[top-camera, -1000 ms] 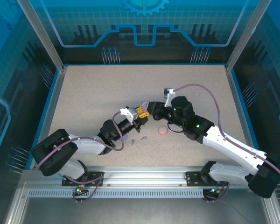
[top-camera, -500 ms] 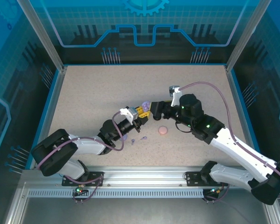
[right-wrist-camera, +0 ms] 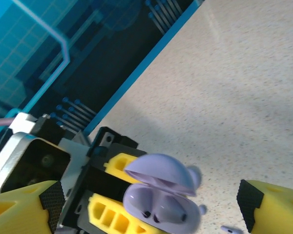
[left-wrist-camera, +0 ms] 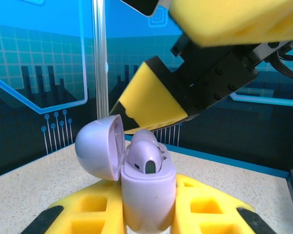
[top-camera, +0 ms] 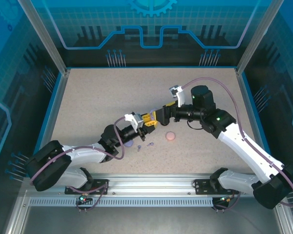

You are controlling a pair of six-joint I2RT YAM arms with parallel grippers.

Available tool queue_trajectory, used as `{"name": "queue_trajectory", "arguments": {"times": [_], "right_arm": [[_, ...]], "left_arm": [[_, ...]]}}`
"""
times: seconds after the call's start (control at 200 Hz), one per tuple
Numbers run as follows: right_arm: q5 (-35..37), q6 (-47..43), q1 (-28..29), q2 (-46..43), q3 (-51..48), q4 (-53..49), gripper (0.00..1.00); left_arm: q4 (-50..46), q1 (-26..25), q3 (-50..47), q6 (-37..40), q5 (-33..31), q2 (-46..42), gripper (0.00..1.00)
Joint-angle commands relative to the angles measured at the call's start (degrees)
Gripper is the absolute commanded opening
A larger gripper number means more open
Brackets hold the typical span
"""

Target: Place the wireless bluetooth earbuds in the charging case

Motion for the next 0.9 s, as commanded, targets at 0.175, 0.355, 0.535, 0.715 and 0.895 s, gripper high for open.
{"name": "queue_trajectory", "arguments": {"times": [0.175, 0.355, 0.535, 0.715, 0.895], "right_arm": [[-8.13, -2.16, 2.48, 3.55, 5.08, -1.79, 0.86], [-9.26, -2.36, 2.58, 3.63, 6.11, -2.9, 0.82], [-9.59, -3.74, 2.58, 2.73, 7.43, -4.98, 0.75], [-8.34, -4.35, 2.58, 1.14, 6.65, -5.64, 0.73], [-2.67, -5.68, 2.6, -0.14, 6.3, -8.88, 0.74]], "left_arm": [[0.38, -0.36, 0.72, -0.92, 1.9, -0.32, 0.0], [0.5, -0.39, 0.61, -0.84, 1.31, -0.24, 0.0], [0.74, -0.36, 0.17, -1.04, 0.5, 0.13, 0.0], [0.9, -0.34, 0.16, -1.45, 0.41, 0.57, 0.0], [1.04, -0.28, 0.06, -1.71, 0.41, 0.66, 0.0]]}}
